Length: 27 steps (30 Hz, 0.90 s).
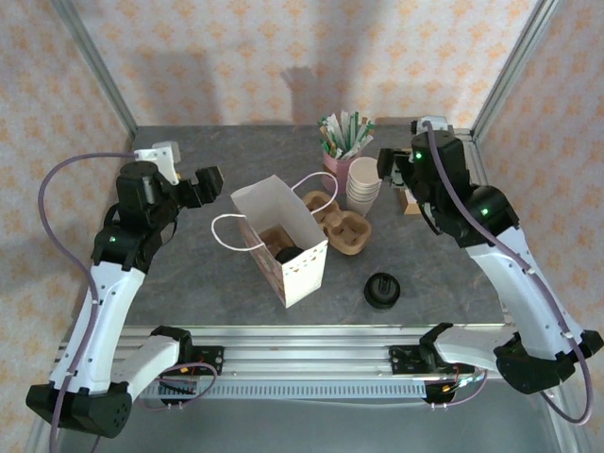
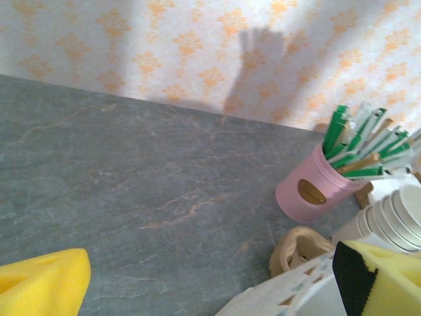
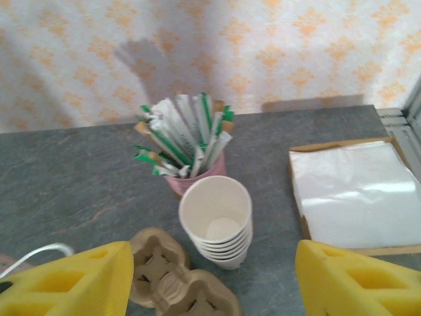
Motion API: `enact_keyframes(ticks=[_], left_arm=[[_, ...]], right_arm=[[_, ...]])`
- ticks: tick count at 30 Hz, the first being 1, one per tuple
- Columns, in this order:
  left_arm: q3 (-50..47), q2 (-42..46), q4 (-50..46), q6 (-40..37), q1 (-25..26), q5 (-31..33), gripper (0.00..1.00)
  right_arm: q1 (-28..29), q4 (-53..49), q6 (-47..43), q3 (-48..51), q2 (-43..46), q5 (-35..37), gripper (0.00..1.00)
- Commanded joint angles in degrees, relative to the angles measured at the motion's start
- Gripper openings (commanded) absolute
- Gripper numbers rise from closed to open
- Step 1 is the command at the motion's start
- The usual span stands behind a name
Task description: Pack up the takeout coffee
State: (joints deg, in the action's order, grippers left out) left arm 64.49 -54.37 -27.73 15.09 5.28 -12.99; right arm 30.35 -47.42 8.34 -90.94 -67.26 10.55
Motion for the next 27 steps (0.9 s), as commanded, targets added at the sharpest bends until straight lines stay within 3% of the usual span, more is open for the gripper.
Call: enact_keyframes(ticks=[1, 7, 11, 27], left_arm=[[-0.54, -0.19, 1.6, 2.51, -1.54, 5.5, 0.96], [0.81, -4.7, -0.39, 6.57, -5.81, 2.41, 0.96], [0.91, -5.92, -1.43, 6.5, -6.85, 4.02, 0.96], [-0.2, -7.93, 0.18, 7.43, -6.86, 0.59, 0.96]], right_arm=[[-5.17, 3.0, 1.18, 2.23, 0.46, -7.18, 0.65], [-17.53, 9.59, 4.55, 6.64, -0.24, -17.99, 0.69], [-23.12, 12.42, 5.98, 6.68, -5.32, -21.71, 0.69], [-23.12, 23.98, 8.62, -2.21, -22.25, -33.7, 0.69]])
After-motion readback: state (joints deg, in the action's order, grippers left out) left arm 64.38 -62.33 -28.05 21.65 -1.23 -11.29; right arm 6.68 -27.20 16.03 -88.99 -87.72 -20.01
